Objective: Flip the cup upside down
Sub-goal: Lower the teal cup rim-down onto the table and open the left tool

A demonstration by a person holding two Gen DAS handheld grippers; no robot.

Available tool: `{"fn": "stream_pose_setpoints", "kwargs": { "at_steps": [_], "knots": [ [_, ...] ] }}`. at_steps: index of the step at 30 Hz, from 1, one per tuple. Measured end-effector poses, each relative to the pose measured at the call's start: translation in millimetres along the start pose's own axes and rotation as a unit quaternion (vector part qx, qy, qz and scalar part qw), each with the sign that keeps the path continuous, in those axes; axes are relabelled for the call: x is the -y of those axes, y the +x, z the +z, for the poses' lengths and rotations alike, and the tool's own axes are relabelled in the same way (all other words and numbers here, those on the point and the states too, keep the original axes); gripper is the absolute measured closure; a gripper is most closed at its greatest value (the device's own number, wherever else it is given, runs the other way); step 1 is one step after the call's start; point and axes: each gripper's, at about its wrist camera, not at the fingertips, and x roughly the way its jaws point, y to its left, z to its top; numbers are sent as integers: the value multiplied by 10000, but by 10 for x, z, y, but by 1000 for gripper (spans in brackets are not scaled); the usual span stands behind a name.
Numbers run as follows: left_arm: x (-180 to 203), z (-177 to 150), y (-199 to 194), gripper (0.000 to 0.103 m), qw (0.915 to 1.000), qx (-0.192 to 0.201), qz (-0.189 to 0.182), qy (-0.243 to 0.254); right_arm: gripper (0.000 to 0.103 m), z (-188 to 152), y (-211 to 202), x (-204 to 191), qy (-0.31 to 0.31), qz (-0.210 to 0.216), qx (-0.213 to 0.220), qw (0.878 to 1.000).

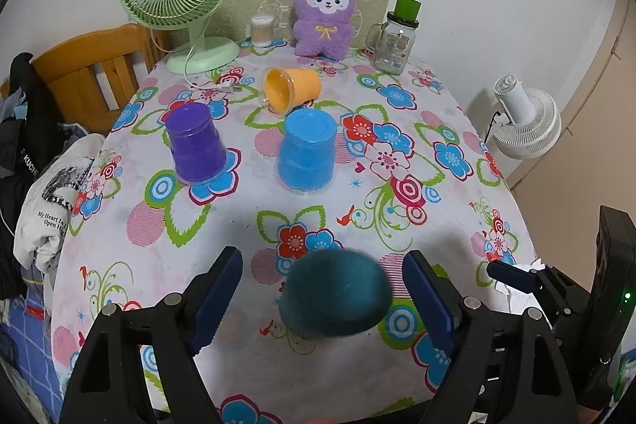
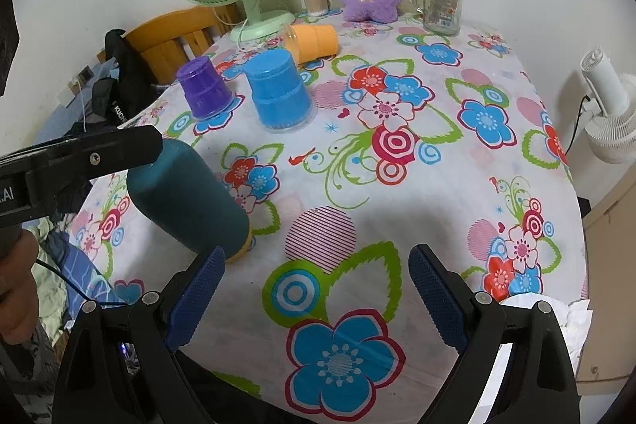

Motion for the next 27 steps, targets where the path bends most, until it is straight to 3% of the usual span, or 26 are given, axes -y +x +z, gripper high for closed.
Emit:
{"fn": "stream_pose_setpoints", "kwargs": {
  "at_steps": [15, 27],
  "knots": [
    [-250, -94, -195, 15, 9978, 505, 61, -435, 8, 168, -285, -169, -36, -110, 493, 9987],
    [-273, -242, -334, 11, 9966, 656, 218, -443, 8, 185, -450, -310, -140, -195, 749, 9969]
  ]
}}
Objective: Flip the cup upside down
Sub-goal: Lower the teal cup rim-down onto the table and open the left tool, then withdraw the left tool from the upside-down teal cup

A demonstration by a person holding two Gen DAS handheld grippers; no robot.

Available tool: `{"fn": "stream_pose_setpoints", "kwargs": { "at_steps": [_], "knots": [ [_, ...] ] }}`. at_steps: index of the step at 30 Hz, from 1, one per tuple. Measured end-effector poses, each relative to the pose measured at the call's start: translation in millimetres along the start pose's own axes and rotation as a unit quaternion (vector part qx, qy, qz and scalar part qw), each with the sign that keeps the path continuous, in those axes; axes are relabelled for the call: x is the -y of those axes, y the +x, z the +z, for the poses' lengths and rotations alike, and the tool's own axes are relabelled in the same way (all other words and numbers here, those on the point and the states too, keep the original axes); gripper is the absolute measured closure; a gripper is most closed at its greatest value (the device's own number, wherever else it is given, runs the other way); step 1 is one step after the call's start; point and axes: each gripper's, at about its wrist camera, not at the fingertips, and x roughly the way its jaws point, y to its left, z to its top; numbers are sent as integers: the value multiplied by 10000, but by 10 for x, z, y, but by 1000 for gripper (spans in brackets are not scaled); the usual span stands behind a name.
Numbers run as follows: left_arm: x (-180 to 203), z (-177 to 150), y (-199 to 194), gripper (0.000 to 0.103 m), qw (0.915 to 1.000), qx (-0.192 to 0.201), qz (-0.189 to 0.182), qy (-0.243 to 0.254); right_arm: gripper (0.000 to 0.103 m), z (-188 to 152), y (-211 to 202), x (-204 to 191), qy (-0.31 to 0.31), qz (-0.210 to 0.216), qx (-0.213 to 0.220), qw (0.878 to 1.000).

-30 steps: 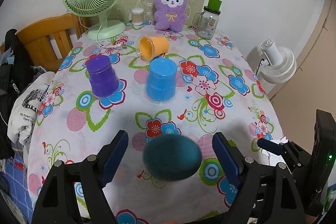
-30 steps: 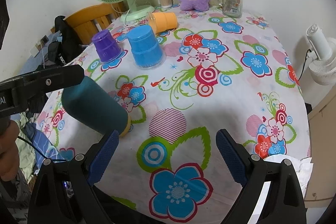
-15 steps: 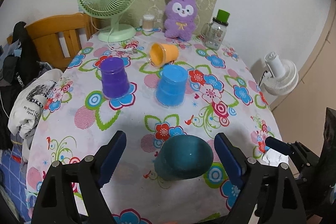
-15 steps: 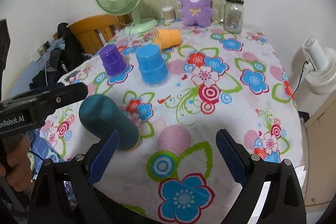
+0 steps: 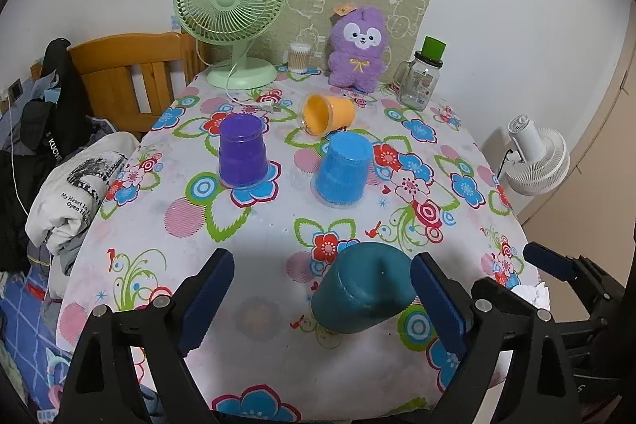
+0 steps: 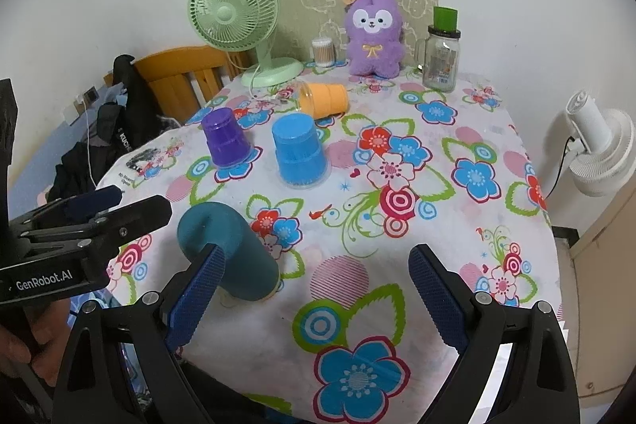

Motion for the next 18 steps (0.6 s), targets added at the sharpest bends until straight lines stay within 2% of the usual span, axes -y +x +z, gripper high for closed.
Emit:
{"fn": "stream_pose_setpoints", "kwargs": {
  "at_steps": [11, 18],
  "knots": [
    [-14, -28, -97, 11, 10000, 54, 22, -1, 7, -12, -67, -82, -71, -3, 62, 10000],
    [-7, -32, -118, 10, 10000, 62, 30, 11, 4, -9, -85, -79, -37, -11, 91, 10000]
  ]
}}
